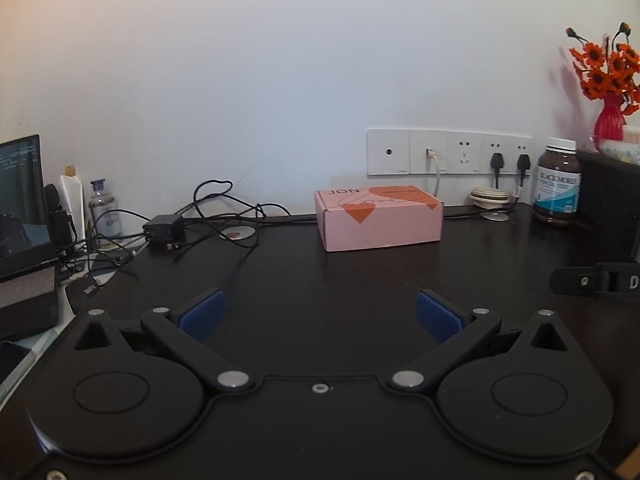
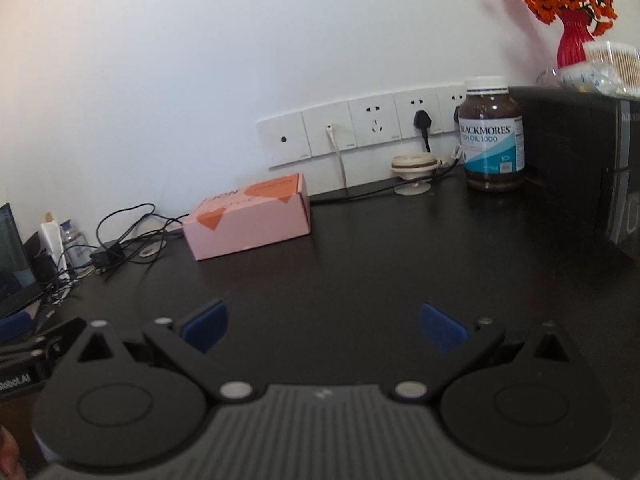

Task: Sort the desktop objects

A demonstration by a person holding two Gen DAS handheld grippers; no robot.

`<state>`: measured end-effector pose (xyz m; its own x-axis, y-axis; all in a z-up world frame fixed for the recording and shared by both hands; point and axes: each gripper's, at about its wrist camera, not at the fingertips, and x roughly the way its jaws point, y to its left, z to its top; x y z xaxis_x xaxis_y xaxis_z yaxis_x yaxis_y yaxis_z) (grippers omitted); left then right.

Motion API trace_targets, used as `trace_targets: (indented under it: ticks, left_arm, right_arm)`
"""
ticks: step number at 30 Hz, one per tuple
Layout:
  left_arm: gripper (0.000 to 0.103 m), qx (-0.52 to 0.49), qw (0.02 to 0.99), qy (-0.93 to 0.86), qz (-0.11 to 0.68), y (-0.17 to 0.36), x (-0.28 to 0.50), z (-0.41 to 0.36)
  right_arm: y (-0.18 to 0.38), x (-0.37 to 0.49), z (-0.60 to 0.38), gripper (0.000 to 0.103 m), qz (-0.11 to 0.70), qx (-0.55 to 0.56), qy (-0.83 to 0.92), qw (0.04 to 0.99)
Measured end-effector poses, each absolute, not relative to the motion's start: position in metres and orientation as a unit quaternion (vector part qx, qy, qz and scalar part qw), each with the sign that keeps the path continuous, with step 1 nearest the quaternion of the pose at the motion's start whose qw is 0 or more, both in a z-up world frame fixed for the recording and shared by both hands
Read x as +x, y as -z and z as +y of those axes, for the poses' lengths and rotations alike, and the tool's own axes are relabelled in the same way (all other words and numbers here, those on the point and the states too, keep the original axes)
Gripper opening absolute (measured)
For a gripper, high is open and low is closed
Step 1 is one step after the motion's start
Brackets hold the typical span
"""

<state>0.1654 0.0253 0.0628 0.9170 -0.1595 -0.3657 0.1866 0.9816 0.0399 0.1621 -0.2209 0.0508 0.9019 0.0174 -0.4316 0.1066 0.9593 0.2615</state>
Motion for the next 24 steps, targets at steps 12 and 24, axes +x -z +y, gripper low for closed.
trace_targets:
  ticks: [12, 24]
  left_arm:
    - [0.103, 0.040, 0.979, 0.075, 0.184, -0.061, 0.136, 0.031]
    - [0.103, 0.030, 0.976, 0.071, 0.202, -0.043, 0.125, 0.033]
  right_arm:
    - [-0.044, 0.127, -0.216, 0.102, 0.226, 0.141, 0.017, 0.964]
    - [-0.030, 0.114, -0.203, 0.102, 0.228, 0.102, 0.033, 0.968]
